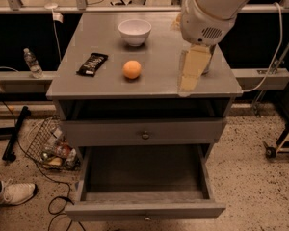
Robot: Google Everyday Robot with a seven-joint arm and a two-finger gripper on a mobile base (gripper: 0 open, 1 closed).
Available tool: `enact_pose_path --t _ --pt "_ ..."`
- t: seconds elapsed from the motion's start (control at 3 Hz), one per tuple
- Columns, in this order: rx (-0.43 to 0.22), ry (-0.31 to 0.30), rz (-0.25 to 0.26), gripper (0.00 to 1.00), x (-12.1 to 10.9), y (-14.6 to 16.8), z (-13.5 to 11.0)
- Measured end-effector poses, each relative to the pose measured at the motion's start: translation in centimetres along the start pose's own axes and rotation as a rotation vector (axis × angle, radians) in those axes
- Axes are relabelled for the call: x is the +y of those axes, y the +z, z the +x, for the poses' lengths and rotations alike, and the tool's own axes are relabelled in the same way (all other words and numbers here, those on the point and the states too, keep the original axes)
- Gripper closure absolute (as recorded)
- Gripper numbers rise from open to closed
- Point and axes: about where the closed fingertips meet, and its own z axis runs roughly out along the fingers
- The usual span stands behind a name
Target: Place orange into middle drawer
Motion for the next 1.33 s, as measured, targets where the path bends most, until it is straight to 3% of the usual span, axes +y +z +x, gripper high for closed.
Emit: enact_pose_path --t 0.33,0.67,1.33 --pt "-0.002 0.019 -0.017 0.0 -4.7 6.5 -5.7" --pt "-0.002 0.019 -0.017 0.0 -4.7 6.5 -5.7" --pt "-0.06 0.006 -0.021 0.0 -7.5 9.0 -5.2"
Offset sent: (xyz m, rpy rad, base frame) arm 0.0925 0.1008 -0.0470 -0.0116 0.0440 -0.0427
